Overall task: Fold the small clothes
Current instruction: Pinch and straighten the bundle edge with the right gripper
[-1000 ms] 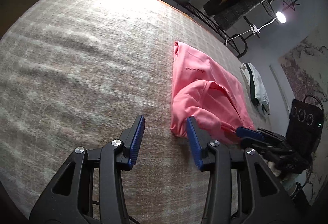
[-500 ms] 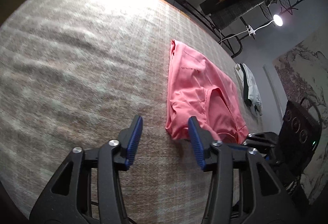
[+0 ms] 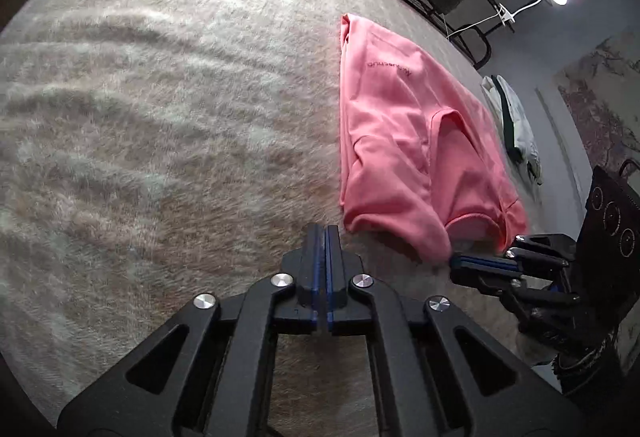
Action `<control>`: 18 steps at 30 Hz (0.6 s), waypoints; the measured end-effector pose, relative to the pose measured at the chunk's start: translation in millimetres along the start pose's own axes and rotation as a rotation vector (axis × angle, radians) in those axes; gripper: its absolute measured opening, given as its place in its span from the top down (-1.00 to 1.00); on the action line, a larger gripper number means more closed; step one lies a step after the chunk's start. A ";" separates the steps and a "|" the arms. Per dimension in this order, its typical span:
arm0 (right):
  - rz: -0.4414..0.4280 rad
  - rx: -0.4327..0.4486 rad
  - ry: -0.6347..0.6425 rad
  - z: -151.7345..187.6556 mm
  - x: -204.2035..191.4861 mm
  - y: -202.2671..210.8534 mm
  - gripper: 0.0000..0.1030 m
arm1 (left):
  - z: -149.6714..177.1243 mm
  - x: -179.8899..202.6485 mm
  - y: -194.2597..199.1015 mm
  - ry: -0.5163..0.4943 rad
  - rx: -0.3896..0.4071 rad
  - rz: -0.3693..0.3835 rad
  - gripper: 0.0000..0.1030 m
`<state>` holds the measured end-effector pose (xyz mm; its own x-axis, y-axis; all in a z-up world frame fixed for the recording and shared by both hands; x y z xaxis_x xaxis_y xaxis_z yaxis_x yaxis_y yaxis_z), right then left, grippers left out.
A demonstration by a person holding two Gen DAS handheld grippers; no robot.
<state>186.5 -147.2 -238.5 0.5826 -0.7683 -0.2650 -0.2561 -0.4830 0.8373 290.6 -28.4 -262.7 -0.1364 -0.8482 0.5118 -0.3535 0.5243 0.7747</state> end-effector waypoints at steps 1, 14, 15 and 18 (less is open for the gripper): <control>-0.010 -0.002 -0.005 4.7 1.9 1.8 0.92 | 0.7 -1.3 3.8 0.004 0.009 0.018 1.00; -0.049 0.299 -0.629 102.7 125.5 113.4 0.13 | -9.2 -14.2 3.5 0.157 0.062 0.195 0.14; -0.050 0.291 -0.668 106.7 132.7 109.8 0.13 | -10.0 -10.2 -0.6 0.160 0.051 0.204 0.47; -0.097 0.271 -0.756 112.9 150.3 91.6 0.15 | -10.2 -2.8 -3.0 0.140 0.038 0.177 0.92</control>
Point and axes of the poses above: each gripper's, at about its wrist camera, not at the fingertips, and y roughly against the way its jaws point, x to its right, z to its underside, the point moved 1 cm from there along -y, roughly the way its jaws point, and after that the axes turned 3 degrees about -y, right-handed, at the moved point
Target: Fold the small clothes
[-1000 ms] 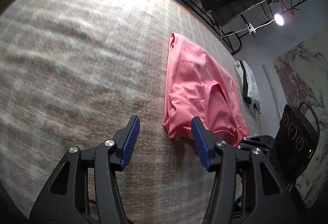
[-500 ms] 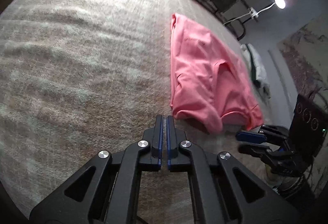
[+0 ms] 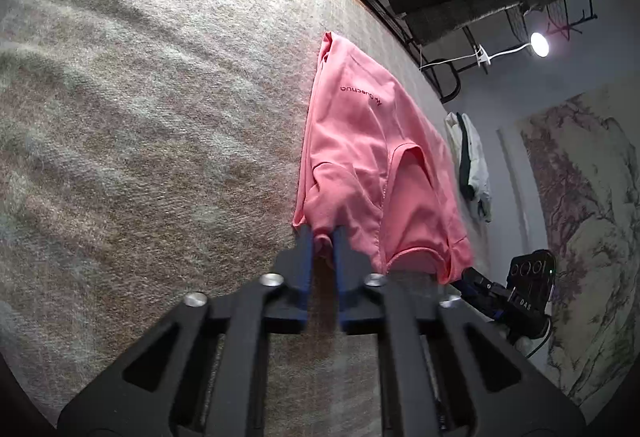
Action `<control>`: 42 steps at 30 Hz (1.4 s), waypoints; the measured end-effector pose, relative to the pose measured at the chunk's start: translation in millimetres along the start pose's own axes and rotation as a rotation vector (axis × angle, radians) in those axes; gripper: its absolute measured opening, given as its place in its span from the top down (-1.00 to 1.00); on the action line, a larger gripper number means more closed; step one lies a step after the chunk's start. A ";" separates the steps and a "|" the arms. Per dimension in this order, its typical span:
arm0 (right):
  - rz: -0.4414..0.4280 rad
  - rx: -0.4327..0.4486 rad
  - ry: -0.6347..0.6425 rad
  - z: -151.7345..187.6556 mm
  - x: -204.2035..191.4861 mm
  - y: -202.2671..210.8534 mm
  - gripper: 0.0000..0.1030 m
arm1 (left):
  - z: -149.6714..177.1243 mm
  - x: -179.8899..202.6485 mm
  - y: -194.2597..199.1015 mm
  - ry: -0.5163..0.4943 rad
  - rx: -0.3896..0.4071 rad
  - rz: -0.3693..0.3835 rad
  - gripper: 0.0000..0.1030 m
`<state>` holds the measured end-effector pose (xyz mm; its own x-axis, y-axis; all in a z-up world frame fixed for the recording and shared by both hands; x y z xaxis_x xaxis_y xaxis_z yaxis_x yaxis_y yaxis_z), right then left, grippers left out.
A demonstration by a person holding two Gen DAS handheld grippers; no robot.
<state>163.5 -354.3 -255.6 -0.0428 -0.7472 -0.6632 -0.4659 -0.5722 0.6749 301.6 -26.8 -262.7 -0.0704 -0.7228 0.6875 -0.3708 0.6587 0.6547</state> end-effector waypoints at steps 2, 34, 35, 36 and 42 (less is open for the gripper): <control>-0.060 -0.020 -0.041 -2.0 5.4 -11.3 0.70 | -1.9 3.1 7.5 0.009 0.009 0.018 0.96; 0.143 -0.050 0.191 -9.3 -24.5 4.1 0.88 | 11.7 15.8 8.6 -0.204 -0.025 -0.231 0.99; 0.189 -0.069 0.220 -7.8 -24.4 4.5 0.86 | 12.6 17.0 13.0 -0.209 -0.018 -0.234 0.96; 0.191 -0.078 0.233 -7.5 -22.8 6.4 0.83 | 12.5 19.9 17.6 -0.217 0.002 -0.237 0.95; 0.096 0.053 0.253 -33.9 -21.6 35.1 0.60 | -17.8 45.5 34.9 -0.295 0.099 -0.232 0.94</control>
Point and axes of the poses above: each gripper's, at about its wrist camera, not at the fingertips, and y roughly against the way its jaws point, x to its right, z to its underside, the point moved 1 cm from there along -y, roughly the way its jaws point, and after that the axes turned 3 degrees about -y, right-handed, at the moved point
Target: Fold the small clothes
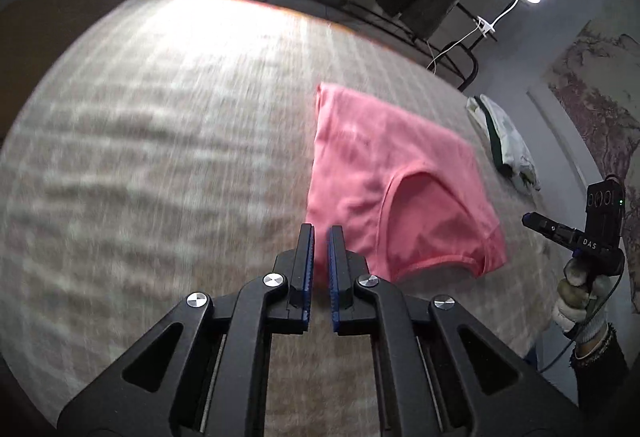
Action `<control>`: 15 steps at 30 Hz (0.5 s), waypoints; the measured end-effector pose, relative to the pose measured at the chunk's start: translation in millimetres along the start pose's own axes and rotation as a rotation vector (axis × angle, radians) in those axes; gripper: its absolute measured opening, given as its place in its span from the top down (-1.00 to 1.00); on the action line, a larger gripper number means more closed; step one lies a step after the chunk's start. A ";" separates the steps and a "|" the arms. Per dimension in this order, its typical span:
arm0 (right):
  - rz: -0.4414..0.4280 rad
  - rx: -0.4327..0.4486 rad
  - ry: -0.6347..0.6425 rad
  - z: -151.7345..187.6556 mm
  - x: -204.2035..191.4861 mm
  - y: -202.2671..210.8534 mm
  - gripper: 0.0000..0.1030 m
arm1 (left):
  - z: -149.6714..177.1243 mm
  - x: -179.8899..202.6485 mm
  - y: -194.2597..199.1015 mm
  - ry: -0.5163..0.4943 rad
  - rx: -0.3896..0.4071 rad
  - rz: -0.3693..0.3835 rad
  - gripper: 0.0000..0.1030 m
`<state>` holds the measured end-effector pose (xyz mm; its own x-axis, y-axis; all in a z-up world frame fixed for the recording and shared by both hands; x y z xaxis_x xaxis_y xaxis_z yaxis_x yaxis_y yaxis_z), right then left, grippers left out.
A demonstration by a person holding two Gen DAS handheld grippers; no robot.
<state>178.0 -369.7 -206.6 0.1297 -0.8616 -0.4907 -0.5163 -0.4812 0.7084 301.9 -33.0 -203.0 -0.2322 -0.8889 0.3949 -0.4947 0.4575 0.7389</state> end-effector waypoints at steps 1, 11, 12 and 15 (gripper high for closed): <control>-0.009 0.017 0.003 -3.2 -4.5 -1.1 0.60 | -7.8 4.0 -2.3 -0.013 0.007 -0.001 0.94; -0.011 0.077 0.143 -79.3 -44.3 -56.3 0.60 | -81.1 46.4 -82.8 -0.124 0.014 -0.011 0.94; -0.011 0.070 0.153 -84.5 -46.2 -64.3 0.60 | -83.8 48.0 -92.0 -0.128 0.005 -0.016 0.94; 0.012 0.041 0.180 -91.2 -47.2 -85.3 0.60 | -85.9 46.6 -118.1 -0.146 -0.025 -0.057 0.94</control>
Point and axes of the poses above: each gripper's, at about its wrist camera, not at the fingertips, and y roughly against the way its jaws point, x to its right, z to its underside, the point moved 1 cm from there along -y, roughly the way its jaws point, and after that the axes turned 3 degrees about -y, right-handed, at the moved point
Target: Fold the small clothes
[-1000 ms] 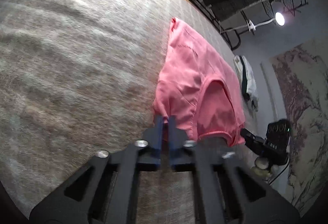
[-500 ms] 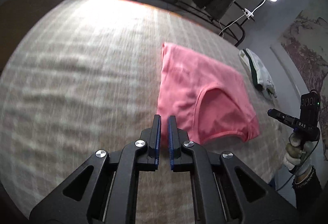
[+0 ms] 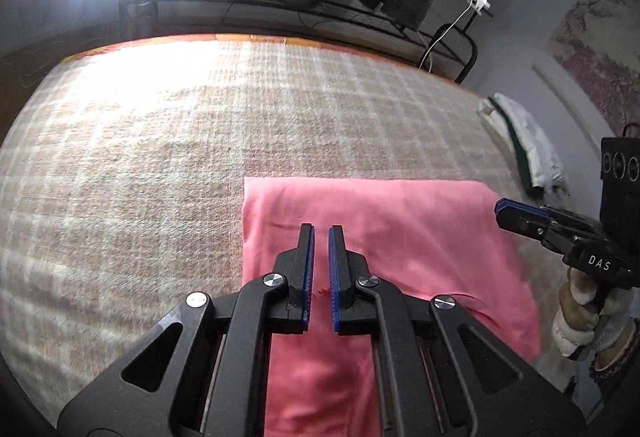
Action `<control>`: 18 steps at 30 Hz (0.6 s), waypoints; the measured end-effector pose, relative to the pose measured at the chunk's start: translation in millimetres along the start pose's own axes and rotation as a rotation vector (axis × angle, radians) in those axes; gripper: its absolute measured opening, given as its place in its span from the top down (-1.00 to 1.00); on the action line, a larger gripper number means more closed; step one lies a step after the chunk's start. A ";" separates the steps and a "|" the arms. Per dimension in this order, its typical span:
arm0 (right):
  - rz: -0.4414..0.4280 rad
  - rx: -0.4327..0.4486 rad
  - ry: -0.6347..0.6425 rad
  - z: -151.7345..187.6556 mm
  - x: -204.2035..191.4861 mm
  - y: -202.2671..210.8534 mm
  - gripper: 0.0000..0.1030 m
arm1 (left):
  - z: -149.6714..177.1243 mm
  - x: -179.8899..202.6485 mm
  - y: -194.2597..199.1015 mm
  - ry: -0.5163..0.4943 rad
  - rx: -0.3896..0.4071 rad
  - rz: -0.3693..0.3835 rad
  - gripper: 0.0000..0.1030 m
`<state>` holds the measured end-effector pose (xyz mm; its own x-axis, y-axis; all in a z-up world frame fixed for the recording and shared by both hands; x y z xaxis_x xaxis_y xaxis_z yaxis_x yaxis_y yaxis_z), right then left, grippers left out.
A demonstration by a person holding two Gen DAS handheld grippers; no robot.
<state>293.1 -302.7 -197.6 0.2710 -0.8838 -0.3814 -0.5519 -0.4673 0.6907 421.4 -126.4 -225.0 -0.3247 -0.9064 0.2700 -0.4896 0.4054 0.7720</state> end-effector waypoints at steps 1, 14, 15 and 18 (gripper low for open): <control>0.014 -0.012 0.004 -1.1 1.6 -7.2 0.60 | 1.7 -2.1 -7.2 -0.001 -0.011 -0.015 0.94; 0.036 -0.032 0.016 -8.8 11.3 -11.7 0.58 | -9.4 -3.3 5.4 -0.009 0.030 0.022 0.94; 0.018 -0.022 0.024 -13.7 4.7 -12.2 0.57 | -12.8 3.0 3.3 -0.029 0.029 0.023 0.94; 0.008 -0.041 0.085 -21.2 -17.1 -29.0 0.57 | -17.3 20.3 -10.4 -0.091 0.002 0.010 0.94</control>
<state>321.3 -274.6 -198.1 0.3335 -0.8856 -0.3232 -0.5220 -0.4589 0.7190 433.9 -151.0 -217.6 -0.4018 -0.8879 0.2241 -0.4873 0.4145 0.7686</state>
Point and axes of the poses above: each gripper's, at about its wrist camera, not at the fingertips, and y roughly against the way its jaws point, x to its right, z to its underside, the point moved 1 cm from there along -y, roughly the way its jaws point, and after that the axes turned 3 degrees about -y, right-handed, at the moved point
